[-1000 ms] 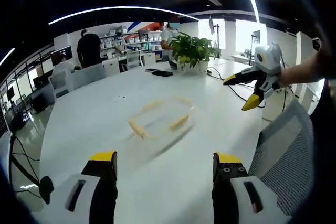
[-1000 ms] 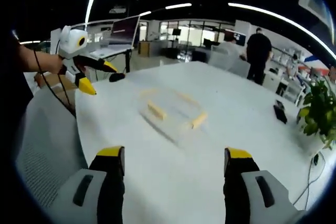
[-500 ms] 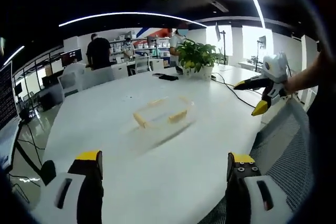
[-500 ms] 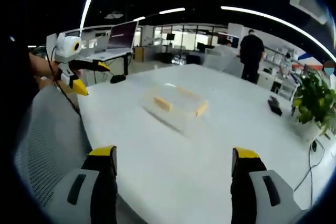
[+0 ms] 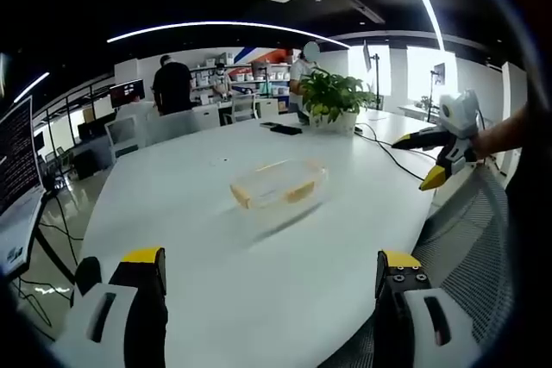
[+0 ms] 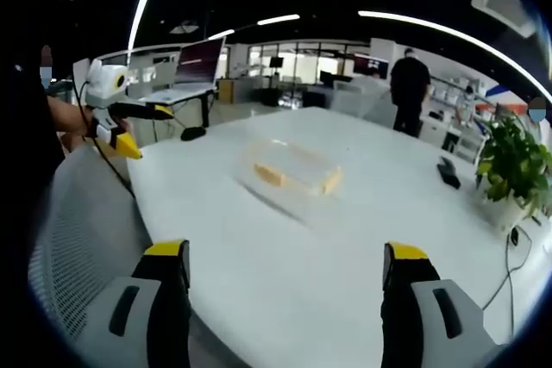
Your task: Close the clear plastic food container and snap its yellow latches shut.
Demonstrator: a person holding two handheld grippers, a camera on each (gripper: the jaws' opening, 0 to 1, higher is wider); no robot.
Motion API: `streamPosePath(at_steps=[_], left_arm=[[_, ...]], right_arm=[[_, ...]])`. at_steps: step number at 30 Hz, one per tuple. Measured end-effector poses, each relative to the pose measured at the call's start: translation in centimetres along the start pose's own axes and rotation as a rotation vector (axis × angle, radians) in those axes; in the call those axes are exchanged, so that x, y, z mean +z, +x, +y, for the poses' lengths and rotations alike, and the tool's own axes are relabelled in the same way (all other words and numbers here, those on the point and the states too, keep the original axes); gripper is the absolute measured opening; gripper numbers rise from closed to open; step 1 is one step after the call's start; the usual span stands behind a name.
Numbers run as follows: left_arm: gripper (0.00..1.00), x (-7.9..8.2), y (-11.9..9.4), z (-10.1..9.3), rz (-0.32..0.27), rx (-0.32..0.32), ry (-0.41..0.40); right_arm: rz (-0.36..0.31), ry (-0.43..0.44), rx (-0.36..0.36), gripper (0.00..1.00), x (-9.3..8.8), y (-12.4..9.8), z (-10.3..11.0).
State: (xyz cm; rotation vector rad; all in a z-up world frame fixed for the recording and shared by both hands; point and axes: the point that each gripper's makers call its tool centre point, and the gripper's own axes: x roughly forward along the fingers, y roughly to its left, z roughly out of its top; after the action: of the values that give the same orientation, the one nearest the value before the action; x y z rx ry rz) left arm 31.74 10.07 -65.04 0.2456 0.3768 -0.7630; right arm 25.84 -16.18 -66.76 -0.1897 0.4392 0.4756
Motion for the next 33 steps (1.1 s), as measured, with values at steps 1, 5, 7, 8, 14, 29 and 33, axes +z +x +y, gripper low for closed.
streamPosePath(at_steps=[1,5,7,8,14,29,33], left_arm=[[0.99,0.00,-0.03,-0.01,0.001,0.000,0.001],[0.99,0.15,-0.19,-0.17,-0.005,0.001,-0.009],[0.99,-0.02,-0.24,-0.06,-0.003,0.001,-0.010],[0.99,-0.11,-0.28,0.02,-0.003,0.001,-0.010],[0.98,-0.04,-0.48,-0.01,-0.001,0.005,-0.007],[0.98,-0.37,-0.39,-0.07,0.010,0.000,0.005],[0.98,-0.41,-0.40,-0.20,0.011,-0.002,0.010]], right_arm=[[0.000,-0.001,0.000,0.91,0.04,-0.04,0.01],[-0.002,-0.004,-0.004,0.91,0.22,-0.21,-0.12],[-0.004,-0.008,-0.007,0.91,0.34,-0.26,-0.22],[-0.005,-0.008,-0.008,0.91,0.43,-0.29,-0.27],[-0.006,-0.006,-0.015,0.90,0.43,-0.39,-0.53],[-0.002,-0.008,-0.013,0.90,0.34,-0.24,-0.73],[-0.001,-0.013,-0.011,0.90,0.38,-0.25,-0.71]])
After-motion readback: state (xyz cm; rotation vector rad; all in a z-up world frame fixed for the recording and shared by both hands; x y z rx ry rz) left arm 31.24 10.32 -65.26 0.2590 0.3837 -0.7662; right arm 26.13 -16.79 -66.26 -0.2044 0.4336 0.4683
